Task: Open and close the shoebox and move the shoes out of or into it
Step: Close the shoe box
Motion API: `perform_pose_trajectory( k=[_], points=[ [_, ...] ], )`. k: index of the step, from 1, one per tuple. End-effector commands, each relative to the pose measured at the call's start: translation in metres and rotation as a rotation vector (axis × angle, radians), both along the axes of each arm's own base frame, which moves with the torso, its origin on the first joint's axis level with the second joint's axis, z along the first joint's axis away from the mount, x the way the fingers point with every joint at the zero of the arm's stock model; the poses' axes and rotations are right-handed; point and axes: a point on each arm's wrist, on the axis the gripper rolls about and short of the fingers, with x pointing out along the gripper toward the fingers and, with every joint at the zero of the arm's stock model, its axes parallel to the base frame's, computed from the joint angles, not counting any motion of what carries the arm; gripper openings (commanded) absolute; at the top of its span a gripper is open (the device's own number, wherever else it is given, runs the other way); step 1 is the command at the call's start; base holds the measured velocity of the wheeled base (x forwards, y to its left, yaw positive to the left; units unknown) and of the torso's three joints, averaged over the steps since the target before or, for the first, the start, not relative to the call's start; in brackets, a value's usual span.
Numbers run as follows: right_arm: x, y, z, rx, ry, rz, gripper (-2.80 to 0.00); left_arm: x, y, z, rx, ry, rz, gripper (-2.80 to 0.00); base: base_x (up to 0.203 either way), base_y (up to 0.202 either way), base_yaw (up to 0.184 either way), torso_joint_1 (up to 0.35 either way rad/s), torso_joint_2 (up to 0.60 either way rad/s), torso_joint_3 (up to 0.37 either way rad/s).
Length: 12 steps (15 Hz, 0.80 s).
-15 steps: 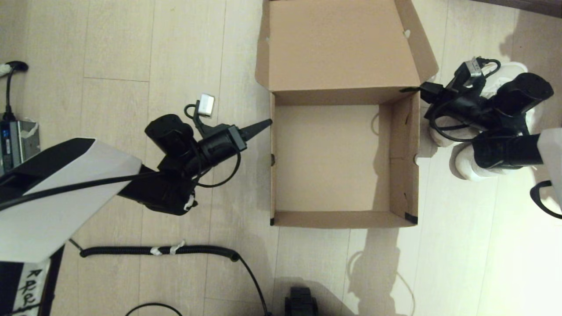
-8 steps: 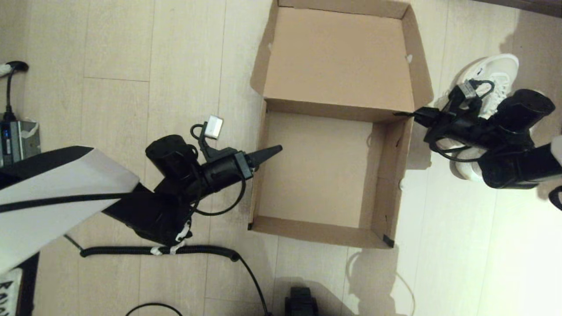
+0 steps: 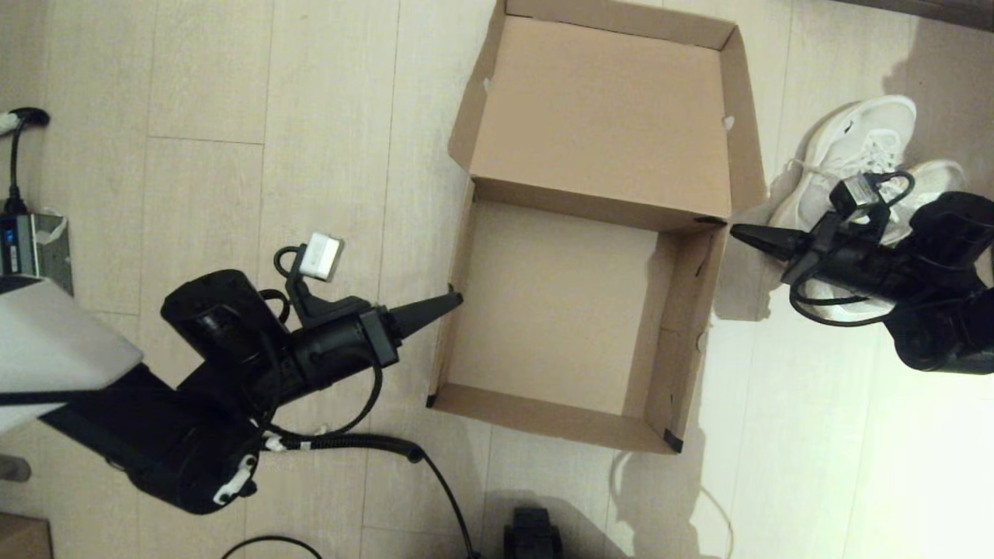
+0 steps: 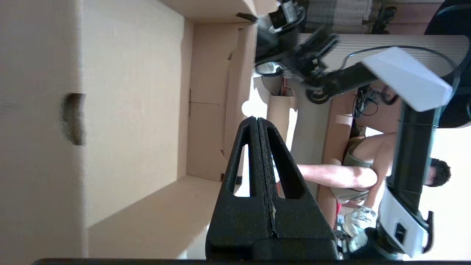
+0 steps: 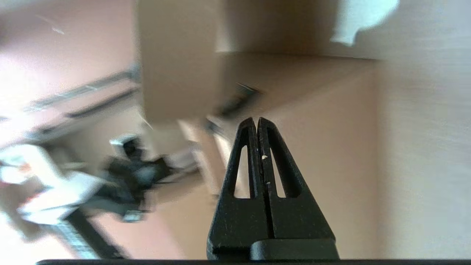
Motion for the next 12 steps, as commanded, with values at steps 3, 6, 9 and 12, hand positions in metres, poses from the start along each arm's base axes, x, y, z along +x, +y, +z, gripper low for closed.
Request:
perform_pose_trajectory(
  k=[3, 6, 9, 12],
  points=[
    [0.004, -0.011, -0.023, -0.121, -0.119, -0.126, -2.80, -0.012, 0.007, 0.017, -0.025, -0.045, 0.029, -2.80, 0.000, 0.000, 0.000, 0.000, 0.00, 0.000],
    [0.013, 0.004, -0.033, -0.220, -0.201, -0.441, -2.80, -0.012, 0.008, 0.020, -0.039, -0.048, 0.079, -2.80, 0.000, 0.000, 0.000, 0.000, 0.00, 0.000],
    [-0.014, 0.036, -0.009, -0.371, -0.255, -0.684, -2.80, -0.014, 0.007, 0.031, -0.051, -0.104, 0.097, -2.80, 0.000, 0.000, 0.000, 0.000, 0.00, 0.000],
    [-0.058, 0.061, 0.028, -0.473, -0.181, -0.955, -2.80, -0.017, 0.007, 0.025, 0.031, -0.200, 0.175, -2.80, 0.000, 0.000, 0.000, 0.000, 0.00, 0.000]
  ],
)
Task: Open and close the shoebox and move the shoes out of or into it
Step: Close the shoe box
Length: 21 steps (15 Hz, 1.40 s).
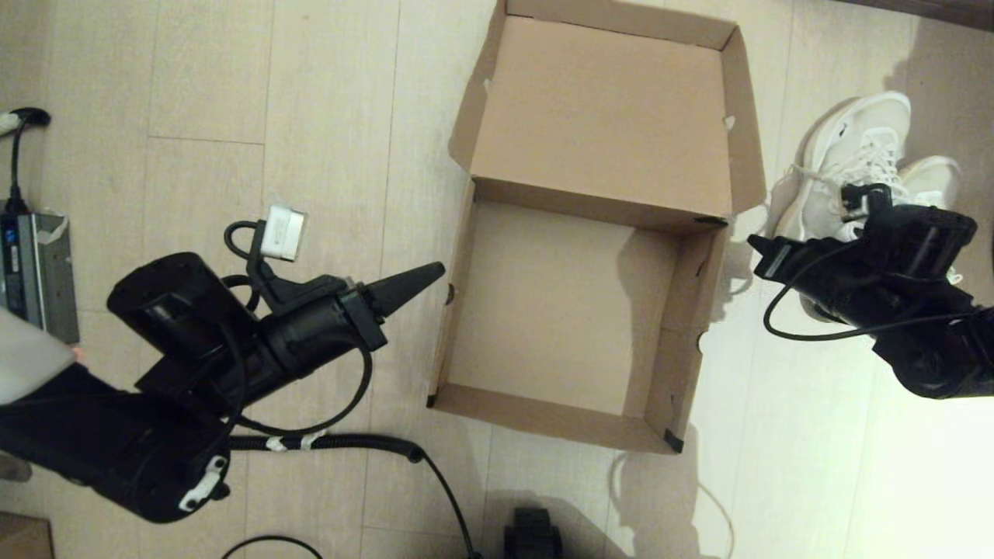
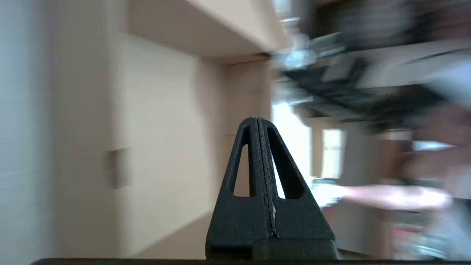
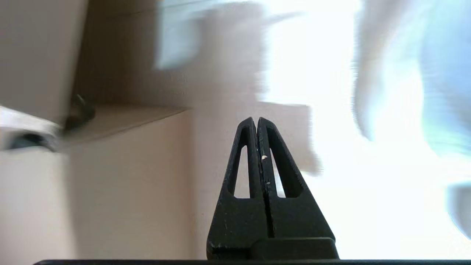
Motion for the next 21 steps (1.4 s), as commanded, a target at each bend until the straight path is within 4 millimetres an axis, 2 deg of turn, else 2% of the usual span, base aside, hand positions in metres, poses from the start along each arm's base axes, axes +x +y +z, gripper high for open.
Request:
perform_pose_trajectory(
  k=[1, 2, 3, 4, 5, 8, 10, 11, 12, 13, 14, 15, 16, 17, 19, 21],
  points=[
    [-0.037, 0.008, 0.041, -0.025, -0.059, -0.225, -2.80, 0.000, 0.002, -0.002, 0.038, -0.046, 0.108, -2.80, 0.000, 0.000, 0.000, 0.000, 0.00, 0.000],
    [-0.049, 0.014, 0.051, -0.040, -0.065, -0.269, -2.80, 0.002, 0.003, -0.006, 0.067, -0.055, 0.183, -2.80, 0.000, 0.000, 0.000, 0.000, 0.00, 0.000],
    [-0.058, 0.023, 0.053, -0.056, -0.046, -0.278, -2.80, 0.004, 0.005, -0.009, 0.109, -0.067, 0.256, -2.80, 0.000, 0.000, 0.000, 0.000, 0.00, 0.000],
    [-0.057, 0.024, 0.051, -0.063, -0.031, -0.278, -2.80, 0.008, 0.008, -0.013, 0.145, -0.081, 0.333, -2.80, 0.000, 0.000, 0.000, 0.000, 0.00, 0.000],
    [-0.050, 0.024, 0.043, -0.068, -0.006, -0.281, -2.80, 0.013, 0.013, -0.018, 0.175, -0.086, 0.401, -2.80, 0.000, 0.000, 0.000, 0.000, 0.00, 0.000],
    [0.007, 0.021, 0.002, -0.089, 0.003, -0.310, -2.80, 0.045, 0.037, -0.038, 0.249, -0.091, 0.539, -2.80, 0.000, 0.000, 0.000, 0.000, 0.00, 0.000],
    [0.038, -0.001, -0.015, -0.162, -0.022, -0.382, -2.80, 0.069, 0.042, -0.032, 0.230, -0.145, 0.584, -2.80, 0.000, 0.000, 0.000, 0.000, 0.00, 0.000],
    [0.054, -0.019, -0.028, -0.191, -0.013, -0.431, -2.80, 0.078, 0.043, -0.027, 0.220, -0.167, 0.596, -2.80, 0.000, 0.000, 0.000, 0.000, 0.00, 0.000],
    [0.062, -0.049, -0.029, -0.213, -0.025, -0.517, -2.80, 0.081, 0.041, -0.026, 0.226, -0.158, 0.593, -2.80, 0.000, 0.000, 0.000, 0.000, 0.00, 0.000],
    [0.062, -0.077, -0.024, -0.222, -0.048, -0.600, -2.80, 0.082, 0.039, -0.027, 0.228, -0.152, 0.589, -2.80, 0.000, 0.000, 0.000, 0.000, 0.00, 0.000],
    [0.057, -0.092, -0.014, -0.226, -0.077, -0.649, -2.80, 0.083, 0.038, -0.027, 0.229, -0.152, 0.589, -2.80, 0.000, 0.000, 0.000, 0.000, 0.00, 0.000],
    [0.047, -0.091, 0.001, -0.224, -0.111, -0.657, -2.80, 0.083, 0.038, -0.028, 0.229, -0.150, 0.588, -2.80, 0.000, 0.000, 0.000, 0.000, 0.00, 0.000],
    [0.030, -0.085, 0.020, -0.222, -0.145, -0.645, -2.80, 0.083, 0.038, -0.028, 0.230, -0.148, 0.591, -2.80, 0.000, 0.000, 0.000, 0.000, 0.00, 0.000],
    [0.012, -0.073, 0.028, -0.220, -0.146, -0.610, -2.80, 0.083, 0.038, -0.030, 0.233, -0.142, 0.589, -2.80, 0.000, 0.000, 0.000, 0.000, 0.00, 0.000],
    [-0.011, -0.042, 0.019, -0.194, -0.094, -0.506, -2.80, 0.082, 0.033, -0.033, 0.236, -0.136, 0.577, -2.80, 0.000, 0.000, 0.000, 0.000, 0.00, 0.000],
    [-0.019, -0.017, 0.007, -0.136, -0.056, -0.420, -2.80, 0.078, 0.026, -0.035, 0.239, -0.123, 0.577, -2.80, 0.000, 0.000, 0.000, 0.000, 0.00, 0.000]
  ],
)
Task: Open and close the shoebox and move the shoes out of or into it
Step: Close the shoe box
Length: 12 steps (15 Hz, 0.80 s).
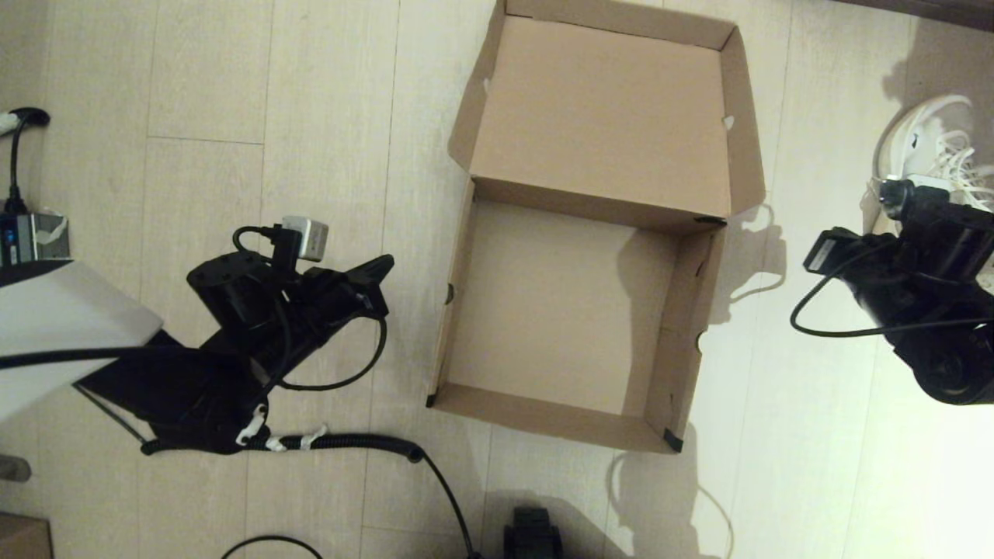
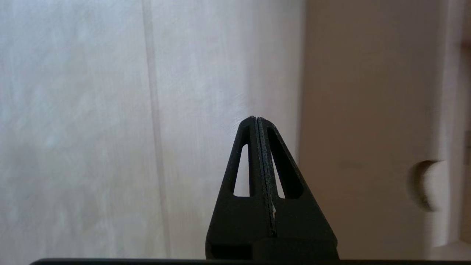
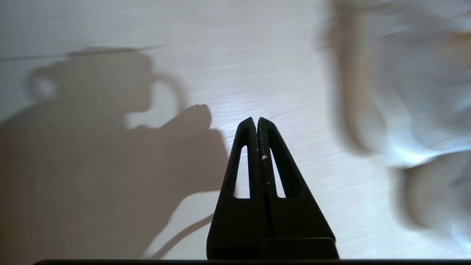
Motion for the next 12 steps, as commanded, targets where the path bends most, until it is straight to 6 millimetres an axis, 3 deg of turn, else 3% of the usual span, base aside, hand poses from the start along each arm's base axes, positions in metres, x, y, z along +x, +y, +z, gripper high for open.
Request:
perform_pose_trajectory(
  k=[1, 5, 10, 12],
  points=[
    [-0.014, 0.014, 0.002, 0.012, 0.003, 0.039, -2.80, -0.004, -0.009, -0.003, 0.001, 0.009, -0.019, -2.80, 0.000, 0.000, 0.000, 0.000, 0.00, 0.000],
    [-0.028, 0.040, -0.016, 0.079, 0.061, 0.105, -2.80, -0.014, -0.040, -0.006, -0.005, 0.022, -0.051, -2.80, 0.000, 0.000, 0.000, 0.000, 0.00, 0.000],
    [-0.040, 0.042, -0.005, 0.081, 0.031, 0.107, -2.80, -0.024, -0.061, -0.045, 0.047, 0.166, -0.110, -2.80, 0.000, 0.000, 0.000, 0.000, 0.00, 0.000],
    [-0.044, 0.041, 0.001, 0.080, 0.014, 0.105, -2.80, -0.030, -0.067, -0.050, 0.057, 0.188, -0.131, -2.80, 0.000, 0.000, 0.000, 0.000, 0.00, 0.000]
  ],
)
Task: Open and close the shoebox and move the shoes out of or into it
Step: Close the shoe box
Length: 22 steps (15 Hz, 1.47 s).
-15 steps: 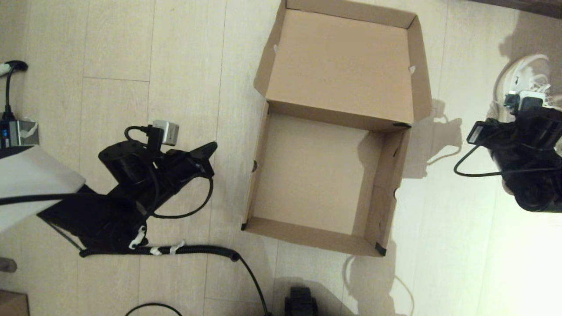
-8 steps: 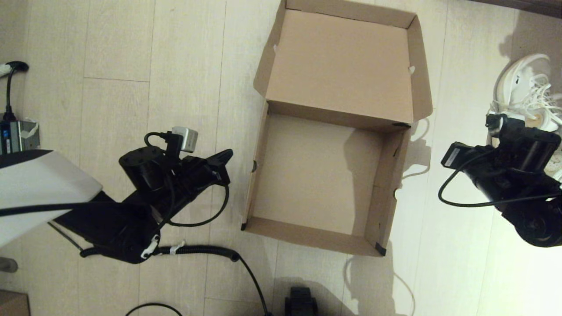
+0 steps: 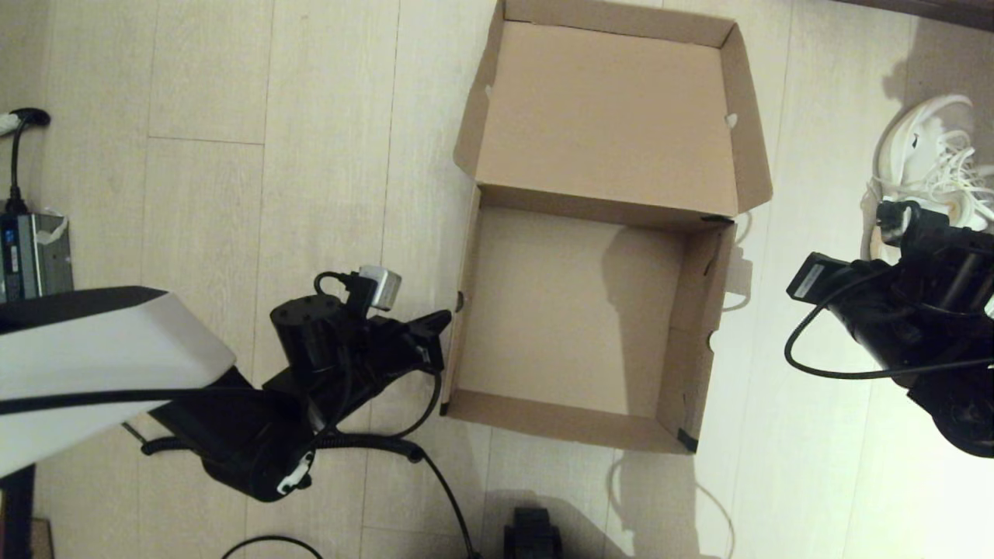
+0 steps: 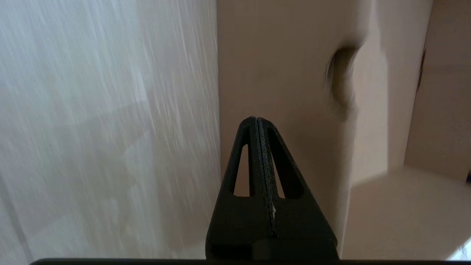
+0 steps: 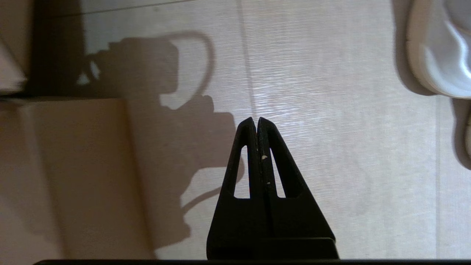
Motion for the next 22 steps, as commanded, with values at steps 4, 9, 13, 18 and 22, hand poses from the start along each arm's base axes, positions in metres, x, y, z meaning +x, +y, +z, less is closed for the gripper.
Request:
perform_pose_trajectory(
  k=[4, 9, 13, 18, 22],
  points=[
    [-0.004, -0.002, 0.008, 0.001, -0.028, -0.007, -2.80, -0.013, -0.014, -0.016, 0.024, 0.056, -0.051, -2.80, 0.000, 0.000, 0.000, 0.000, 0.00, 0.000],
    [0.004, -0.013, 0.009, 0.003, -0.035, -0.031, -2.80, -0.010, -0.006, -0.010, 0.017, 0.037, -0.011, -2.80, 0.000, 0.000, 0.000, 0.000, 0.00, 0.000],
    [0.036, -0.039, 0.028, 0.042, -0.083, -0.015, -2.80, 0.038, 0.038, 0.028, -0.048, -0.126, 0.129, -2.80, 0.000, 0.000, 0.000, 0.000, 0.00, 0.000],
    [0.089, -0.061, 0.056, 0.255, -0.042, 0.077, -2.80, 0.100, 0.048, 0.119, -0.173, -0.379, 0.078, -2.80, 0.000, 0.000, 0.000, 0.000, 0.00, 0.000],
    [0.104, -0.073, 0.044, 0.313, 0.006, 0.157, -2.80, 0.137, 0.043, 0.141, -0.301, -0.395, -0.063, -2.80, 0.000, 0.000, 0.000, 0.000, 0.00, 0.000]
  ],
)
